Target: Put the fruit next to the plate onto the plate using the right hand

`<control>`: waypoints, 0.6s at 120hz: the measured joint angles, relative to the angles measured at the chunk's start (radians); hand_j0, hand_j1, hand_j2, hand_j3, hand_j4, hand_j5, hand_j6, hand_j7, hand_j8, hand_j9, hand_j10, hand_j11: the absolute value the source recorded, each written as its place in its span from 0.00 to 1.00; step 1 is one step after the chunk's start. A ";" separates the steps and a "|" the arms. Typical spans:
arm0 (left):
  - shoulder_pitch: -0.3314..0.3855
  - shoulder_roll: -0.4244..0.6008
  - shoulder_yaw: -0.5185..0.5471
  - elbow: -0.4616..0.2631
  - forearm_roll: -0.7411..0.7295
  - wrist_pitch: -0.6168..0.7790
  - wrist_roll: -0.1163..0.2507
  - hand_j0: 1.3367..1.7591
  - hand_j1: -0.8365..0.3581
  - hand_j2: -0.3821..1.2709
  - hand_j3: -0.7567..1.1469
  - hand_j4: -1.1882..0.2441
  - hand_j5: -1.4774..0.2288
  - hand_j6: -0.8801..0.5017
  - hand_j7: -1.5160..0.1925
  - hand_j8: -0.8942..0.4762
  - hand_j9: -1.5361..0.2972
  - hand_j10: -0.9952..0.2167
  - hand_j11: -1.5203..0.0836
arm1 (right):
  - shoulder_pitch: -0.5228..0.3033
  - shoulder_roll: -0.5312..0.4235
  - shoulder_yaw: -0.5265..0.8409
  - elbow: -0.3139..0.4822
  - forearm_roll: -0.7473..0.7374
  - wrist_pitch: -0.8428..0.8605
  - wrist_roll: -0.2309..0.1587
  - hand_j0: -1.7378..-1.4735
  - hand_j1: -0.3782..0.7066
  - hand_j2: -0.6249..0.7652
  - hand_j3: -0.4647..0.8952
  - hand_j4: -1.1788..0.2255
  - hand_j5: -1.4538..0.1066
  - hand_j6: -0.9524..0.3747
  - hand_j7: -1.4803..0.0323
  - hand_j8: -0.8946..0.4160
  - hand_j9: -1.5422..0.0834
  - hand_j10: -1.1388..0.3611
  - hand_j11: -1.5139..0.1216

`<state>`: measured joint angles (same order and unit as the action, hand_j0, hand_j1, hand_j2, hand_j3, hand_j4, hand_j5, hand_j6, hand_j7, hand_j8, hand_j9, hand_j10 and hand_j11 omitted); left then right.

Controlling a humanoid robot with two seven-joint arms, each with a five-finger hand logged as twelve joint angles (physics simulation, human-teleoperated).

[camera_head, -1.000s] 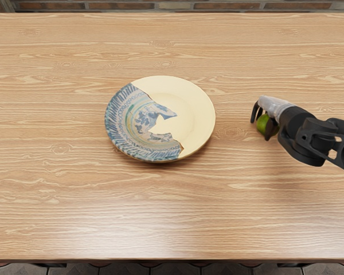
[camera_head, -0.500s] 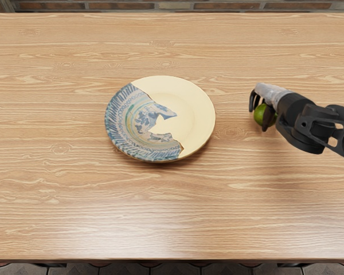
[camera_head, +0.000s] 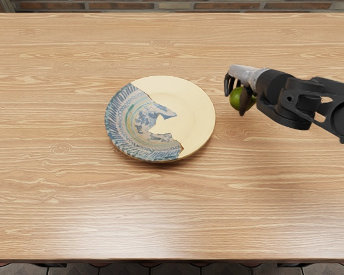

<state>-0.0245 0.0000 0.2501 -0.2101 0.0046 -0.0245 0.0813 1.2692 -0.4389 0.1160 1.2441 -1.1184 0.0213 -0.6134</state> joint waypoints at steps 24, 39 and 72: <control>0.000 0.000 0.000 0.000 0.000 0.000 0.000 0.76 0.99 0.23 0.40 0.83 0.87 0.64 0.89 0.65 0.84 0.82 0.95 | 0.051 0.066 0.000 -0.010 0.047 0.030 0.000 0.32 0.52 0.68 0.34 0.28 0.07 0.41 0.23 0.52 0.17 0.53 0.17; 0.000 0.000 0.000 0.000 0.000 0.000 0.000 0.76 0.99 0.23 0.40 0.83 0.87 0.64 0.89 0.65 0.84 0.82 0.95 | 0.063 0.125 0.000 -0.032 0.058 0.036 0.000 0.32 0.54 0.72 0.34 0.28 0.07 0.42 0.23 0.53 0.17 0.54 0.18; 0.000 0.000 0.000 0.000 0.000 0.000 0.000 0.76 0.99 0.23 0.40 0.83 0.87 0.64 0.89 0.65 0.84 0.82 0.95 | 0.083 0.264 0.000 -0.105 0.081 0.036 0.001 0.31 0.58 0.77 0.34 0.28 0.07 0.43 0.23 0.54 0.17 0.57 0.16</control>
<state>-0.0245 0.0000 0.2501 -0.2099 0.0048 -0.0245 0.0813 1.3520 -0.1753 0.1162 1.1391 -1.0378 0.0570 -0.6119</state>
